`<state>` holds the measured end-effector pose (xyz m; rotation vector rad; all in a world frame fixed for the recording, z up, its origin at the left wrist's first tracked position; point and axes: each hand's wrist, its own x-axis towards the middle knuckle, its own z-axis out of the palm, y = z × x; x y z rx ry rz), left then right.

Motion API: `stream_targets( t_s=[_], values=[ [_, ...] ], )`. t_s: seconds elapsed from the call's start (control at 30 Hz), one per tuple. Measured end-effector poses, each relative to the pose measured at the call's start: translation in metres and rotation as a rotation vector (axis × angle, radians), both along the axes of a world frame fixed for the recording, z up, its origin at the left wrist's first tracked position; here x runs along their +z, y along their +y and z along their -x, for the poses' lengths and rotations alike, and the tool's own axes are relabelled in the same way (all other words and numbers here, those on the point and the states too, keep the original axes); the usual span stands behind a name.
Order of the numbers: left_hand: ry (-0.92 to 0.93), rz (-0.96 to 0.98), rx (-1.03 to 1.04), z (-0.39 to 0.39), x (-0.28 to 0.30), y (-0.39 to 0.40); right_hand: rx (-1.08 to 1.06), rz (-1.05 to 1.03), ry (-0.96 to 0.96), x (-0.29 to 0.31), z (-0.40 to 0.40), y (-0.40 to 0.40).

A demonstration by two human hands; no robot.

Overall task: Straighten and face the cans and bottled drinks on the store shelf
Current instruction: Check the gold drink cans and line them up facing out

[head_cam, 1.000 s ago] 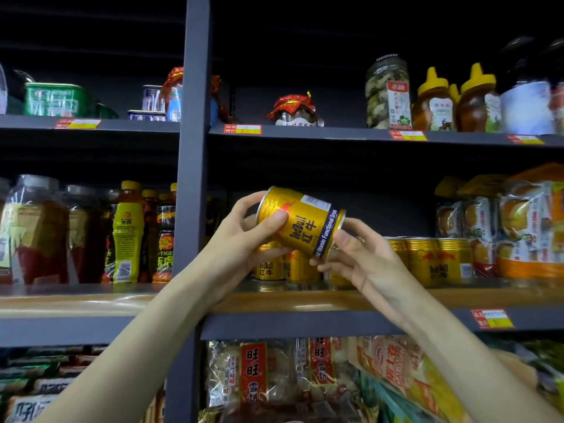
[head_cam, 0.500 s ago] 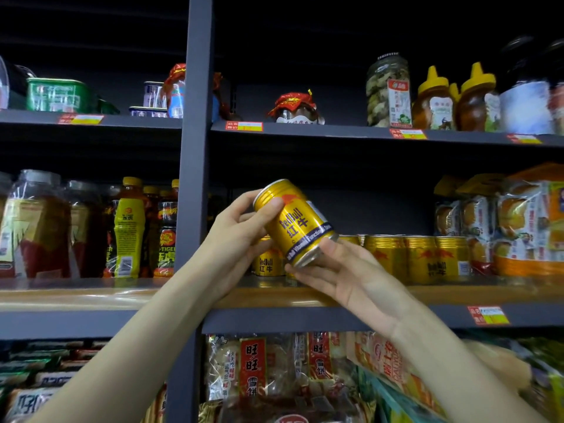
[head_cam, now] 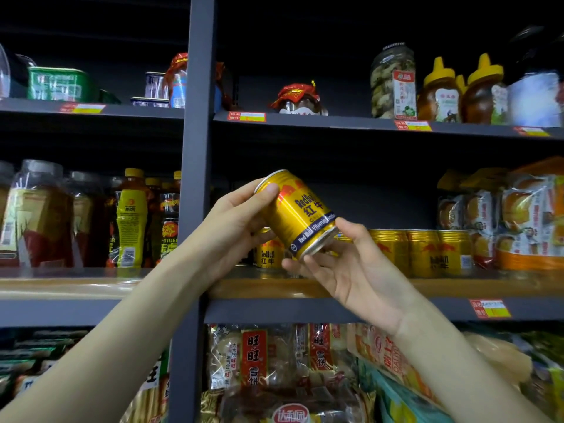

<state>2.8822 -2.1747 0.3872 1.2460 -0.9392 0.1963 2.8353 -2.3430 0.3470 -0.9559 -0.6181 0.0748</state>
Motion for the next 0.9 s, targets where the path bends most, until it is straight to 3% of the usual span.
stream_targets(
  t_s=[0.17, 0.33, 0.57, 0.9],
  values=[
    [0.111, -0.011, 0.105, 0.001, -0.001, 0.000, -0.279, 0.251, -0.082, 0.003, 0.005, 0.002],
    [0.180, -0.074, 0.116, 0.004, -0.006, 0.001, -0.376, 0.382, -0.157, -0.001, 0.016, 0.002],
    [0.094, -0.125, 0.129, 0.017, -0.012, 0.002, -0.529, 0.447, -0.227, -0.007, 0.026, 0.006],
    [-0.062, -0.122, 0.005, 0.041, -0.017, 0.025, -0.472, 0.319, -0.200, -0.019, 0.044, 0.012]
  ],
)
